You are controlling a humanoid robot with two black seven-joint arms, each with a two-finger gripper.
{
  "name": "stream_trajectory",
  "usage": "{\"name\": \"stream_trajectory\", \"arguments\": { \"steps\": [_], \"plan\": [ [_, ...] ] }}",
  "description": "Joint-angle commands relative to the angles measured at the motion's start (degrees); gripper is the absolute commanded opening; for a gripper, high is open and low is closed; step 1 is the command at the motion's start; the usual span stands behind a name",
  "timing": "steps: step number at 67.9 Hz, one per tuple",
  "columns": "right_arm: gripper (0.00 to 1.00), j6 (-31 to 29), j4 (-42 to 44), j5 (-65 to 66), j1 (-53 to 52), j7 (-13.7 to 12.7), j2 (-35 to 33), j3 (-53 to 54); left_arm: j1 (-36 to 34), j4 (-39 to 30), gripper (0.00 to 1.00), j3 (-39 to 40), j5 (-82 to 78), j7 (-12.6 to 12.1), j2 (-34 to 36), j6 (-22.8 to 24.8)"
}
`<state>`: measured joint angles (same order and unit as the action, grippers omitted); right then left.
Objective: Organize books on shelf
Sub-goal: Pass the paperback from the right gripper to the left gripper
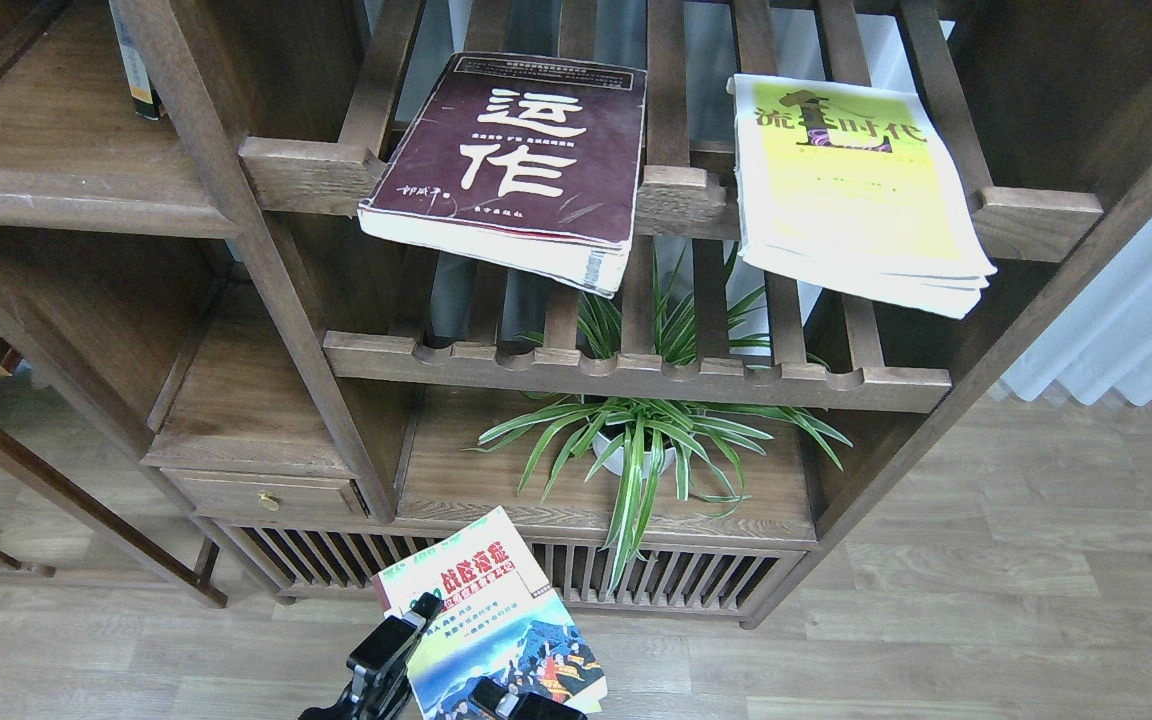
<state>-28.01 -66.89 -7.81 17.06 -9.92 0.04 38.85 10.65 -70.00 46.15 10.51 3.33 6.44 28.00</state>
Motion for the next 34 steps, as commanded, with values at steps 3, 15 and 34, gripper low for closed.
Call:
{"name": "stream_trajectory", "arguments": {
  "steps": [3, 15, 34],
  "plan": [
    [0.32, 0.0, 0.3, 0.2, 0.2, 0.2, 0.0, -0.7, 0.0, -0.5, 0.16, 1.1, 0.1, 0.1, 0.1, 0.0],
    [0.73, 0.0, 0.3, 1.0, 0.0, 0.4, 0.0, -0.6, 0.2, -0.9, 0.12, 2.4, 0.1, 0.1, 0.5, 0.0],
    [0.96, 0.0, 2.5, 0.8, -1.0, 0.9, 0.0, 1.1, 2.1, -5.3, 0.12, 8.4, 0.0, -0.7, 5.2, 0.0]
  ]
}}
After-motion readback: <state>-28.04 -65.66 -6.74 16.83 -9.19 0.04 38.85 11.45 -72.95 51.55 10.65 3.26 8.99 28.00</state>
